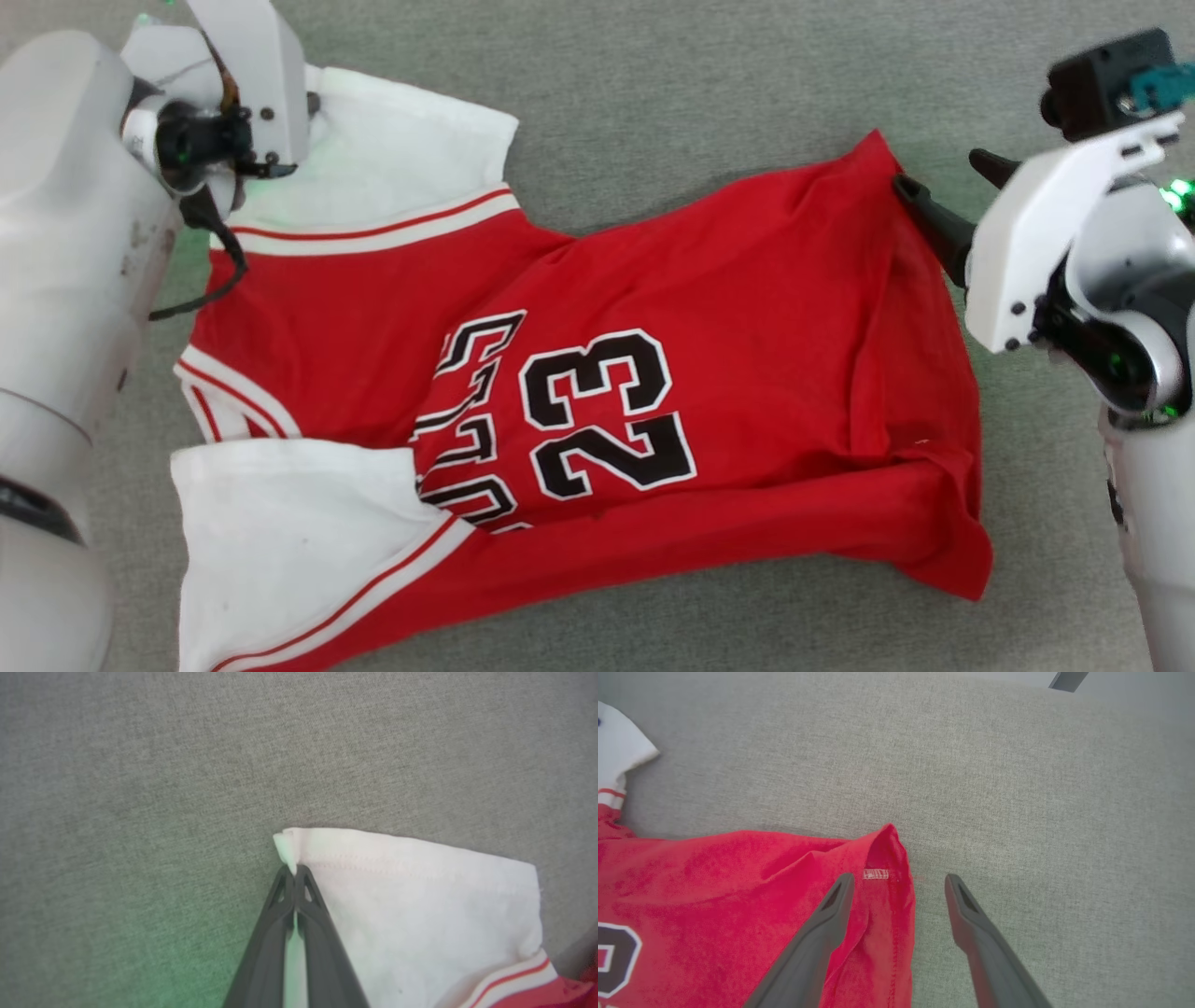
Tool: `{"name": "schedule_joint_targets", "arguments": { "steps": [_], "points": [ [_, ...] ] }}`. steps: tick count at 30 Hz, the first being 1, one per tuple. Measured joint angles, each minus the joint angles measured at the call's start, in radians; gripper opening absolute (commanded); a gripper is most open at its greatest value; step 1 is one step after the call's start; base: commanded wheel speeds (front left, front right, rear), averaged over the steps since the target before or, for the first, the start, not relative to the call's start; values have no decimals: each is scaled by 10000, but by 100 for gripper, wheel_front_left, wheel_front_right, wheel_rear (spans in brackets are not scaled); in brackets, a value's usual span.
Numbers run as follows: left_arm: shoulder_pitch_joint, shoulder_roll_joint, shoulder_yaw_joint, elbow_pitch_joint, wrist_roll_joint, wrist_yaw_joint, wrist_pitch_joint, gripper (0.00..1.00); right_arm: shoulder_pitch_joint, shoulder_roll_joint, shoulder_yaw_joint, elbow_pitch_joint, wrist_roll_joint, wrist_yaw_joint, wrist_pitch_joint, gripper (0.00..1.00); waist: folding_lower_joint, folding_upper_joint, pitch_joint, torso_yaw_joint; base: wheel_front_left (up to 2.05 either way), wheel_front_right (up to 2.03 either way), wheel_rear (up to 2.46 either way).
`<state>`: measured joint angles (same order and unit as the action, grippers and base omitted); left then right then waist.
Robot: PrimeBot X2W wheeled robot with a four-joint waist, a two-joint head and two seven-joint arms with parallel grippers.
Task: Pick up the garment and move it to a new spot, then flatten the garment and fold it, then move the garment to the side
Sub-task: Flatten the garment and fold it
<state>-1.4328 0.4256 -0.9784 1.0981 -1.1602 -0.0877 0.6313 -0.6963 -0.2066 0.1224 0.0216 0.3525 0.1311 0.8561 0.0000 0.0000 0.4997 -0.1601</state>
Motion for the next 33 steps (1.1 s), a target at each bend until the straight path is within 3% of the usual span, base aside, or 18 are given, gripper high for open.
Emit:
{"name": "schedule_joint_targets", "arguments": {
  "steps": [11,12,13,14,22,33],
  "points": [
    [-234,-407,-50,336,-12,-226,-245,0,-1410,-63,702,2558,127,0,1160,100,0,0,157,369,0,0,0],
    [-246,-435,-50,364,-13,-242,-267,0,-1538,-92,782,2738,230,0,1248,87,0,0,169,395,0,0,0],
    [-258,-470,-52,389,-15,-267,-295,0,-1658,-107,815,2915,364,0,1331,27,0,0,177,422,0,0,0],
    [-260,-504,-56,416,-19,-270,-334,0,-1768,-144,871,3057,516,-2,1400,0,0,0,180,448,0,0,0],
    [-219,-617,-25,522,-178,-357,-556,0,-2167,-414,1294,3914,1045,4,1104,0,0,1,-8,582,0,0,0],
    [-2,-407,163,-79,-556,-401,-1055,0,-1917,-1066,1505,4251,1404,4,-389,0,0,0,-766,841,0,0,0]
  ]
}}
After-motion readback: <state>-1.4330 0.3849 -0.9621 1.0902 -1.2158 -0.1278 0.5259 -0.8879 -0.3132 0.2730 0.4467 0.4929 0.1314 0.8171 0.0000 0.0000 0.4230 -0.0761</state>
